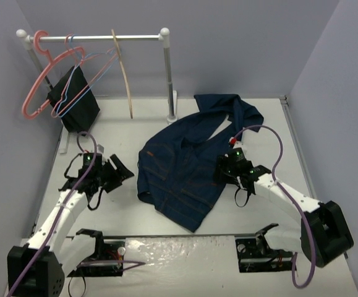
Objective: Place the trousers on the hanger
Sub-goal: Flatten out the trousers at the center of the board.
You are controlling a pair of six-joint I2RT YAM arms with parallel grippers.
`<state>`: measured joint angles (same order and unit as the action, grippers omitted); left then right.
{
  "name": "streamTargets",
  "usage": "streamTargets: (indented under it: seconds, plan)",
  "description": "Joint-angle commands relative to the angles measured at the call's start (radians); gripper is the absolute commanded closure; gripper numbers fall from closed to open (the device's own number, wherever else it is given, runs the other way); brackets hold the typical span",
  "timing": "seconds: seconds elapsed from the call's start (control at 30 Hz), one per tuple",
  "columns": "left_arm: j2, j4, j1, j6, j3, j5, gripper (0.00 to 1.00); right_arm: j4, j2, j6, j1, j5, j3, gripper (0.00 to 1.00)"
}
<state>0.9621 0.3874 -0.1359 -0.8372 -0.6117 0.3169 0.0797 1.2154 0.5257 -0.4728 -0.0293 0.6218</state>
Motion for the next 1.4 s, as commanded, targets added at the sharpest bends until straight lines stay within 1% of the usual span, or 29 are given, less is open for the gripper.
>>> streamTargets:
  seconds: [0.0,0.07,0.17,0.3,0.43,0.57,0.63,0.8,0.93,1.13,1.3,1.37]
  plan:
    - [-0.009,0.015,-0.157,0.039,-0.072,-0.137,0.40,-0.005,-0.081,-0.044,-0.006,0.020,0.068,0.39]
    - [0.032,0.053,-0.260,0.118,-0.114,-0.232,0.41,0.006,-0.099,-0.054,-0.006,0.020,0.076,0.39]
    - [0.085,0.111,-0.364,0.213,-0.176,-0.342,0.41,0.011,-0.115,-0.062,-0.006,0.049,0.083,0.39]
    - [0.164,0.189,-0.512,0.307,-0.247,-0.561,0.40,0.012,-0.130,-0.061,-0.006,0.061,0.087,0.39]
    - [0.273,0.184,-0.587,0.371,-0.267,-0.633,0.39,0.013,-0.142,-0.059,-0.004,0.062,0.083,0.38]
    - [0.357,0.229,-0.657,0.400,-0.316,-0.685,0.40,0.014,-0.158,-0.054,-0.004,0.061,0.074,0.38]
    - [0.384,0.248,-0.668,0.409,-0.326,-0.713,0.40,0.014,-0.167,-0.052,-0.003,0.060,0.070,0.38]
    - [0.426,0.263,-0.676,0.434,-0.332,-0.722,0.42,0.014,-0.174,-0.047,-0.003,0.060,0.053,0.38]
    - [0.461,0.258,-0.694,0.450,-0.340,-0.691,0.45,0.012,-0.167,-0.043,0.000,0.066,0.050,0.38]
    - [0.522,0.260,-0.706,0.455,-0.355,-0.668,0.46,0.012,-0.159,-0.049,0.000,0.068,0.051,0.38]
    - [0.547,0.268,-0.715,0.458,-0.372,-0.686,0.47,0.012,-0.164,-0.048,0.002,0.072,0.044,0.38]
    - [0.552,0.269,-0.717,0.458,-0.376,-0.701,0.49,0.012,-0.166,-0.047,0.002,0.073,0.039,0.38]
